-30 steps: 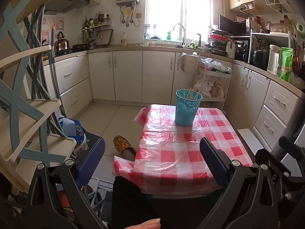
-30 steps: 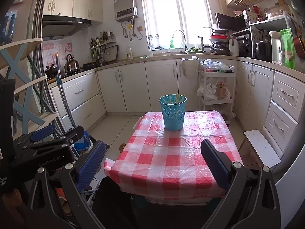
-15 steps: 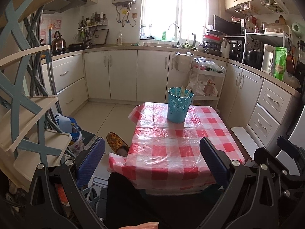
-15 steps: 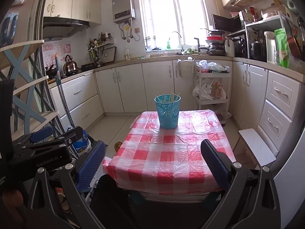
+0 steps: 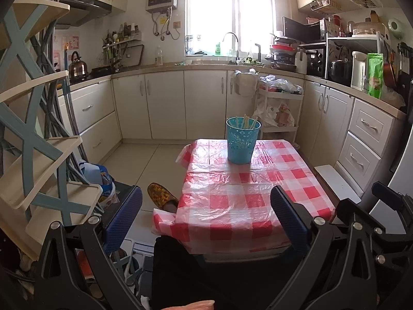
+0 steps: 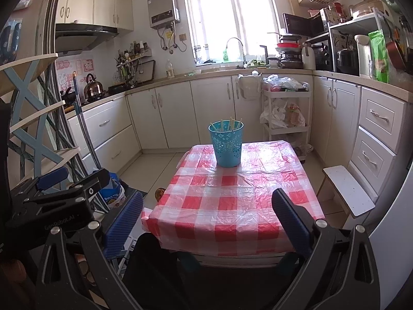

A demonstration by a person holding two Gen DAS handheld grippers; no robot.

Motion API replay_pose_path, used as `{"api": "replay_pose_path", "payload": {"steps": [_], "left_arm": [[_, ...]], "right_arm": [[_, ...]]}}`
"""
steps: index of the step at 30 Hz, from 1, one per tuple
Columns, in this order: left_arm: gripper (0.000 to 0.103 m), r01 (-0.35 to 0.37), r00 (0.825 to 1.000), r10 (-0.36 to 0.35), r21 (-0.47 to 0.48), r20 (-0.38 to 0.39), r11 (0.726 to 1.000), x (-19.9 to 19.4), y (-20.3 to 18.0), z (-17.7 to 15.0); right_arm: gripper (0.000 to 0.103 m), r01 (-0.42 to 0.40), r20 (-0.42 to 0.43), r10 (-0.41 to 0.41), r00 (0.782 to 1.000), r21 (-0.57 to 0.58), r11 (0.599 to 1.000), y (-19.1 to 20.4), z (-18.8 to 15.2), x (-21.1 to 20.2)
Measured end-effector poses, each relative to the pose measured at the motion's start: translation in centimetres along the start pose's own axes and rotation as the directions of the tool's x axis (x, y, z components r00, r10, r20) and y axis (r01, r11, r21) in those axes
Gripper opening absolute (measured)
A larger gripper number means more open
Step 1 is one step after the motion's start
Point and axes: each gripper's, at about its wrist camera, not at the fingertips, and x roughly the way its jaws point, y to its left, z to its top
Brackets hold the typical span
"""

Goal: Organize utensils

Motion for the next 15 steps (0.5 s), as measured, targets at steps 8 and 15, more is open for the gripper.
{"api": "replay_pose_path", "payload": {"steps": [8, 15], "left_arm": [[0.095, 0.013, 1.0, -0.013, -0.001, 0.004, 1.0, -0.49, 0.0, -0.04], [0.095, 0.013, 1.0, -0.013, -0.012, -0.01, 1.0, 0.01, 0.64, -0.1]], "right_arm": [[0.096, 0.009, 0.007, -0.009, 1.0, -0.011, 1.0, 0.27, -0.04, -0.54], [0.096, 0.008, -0.005, -0.008, 1.0, -0.022, 1.0, 0.69, -0.18, -0.15]]}}
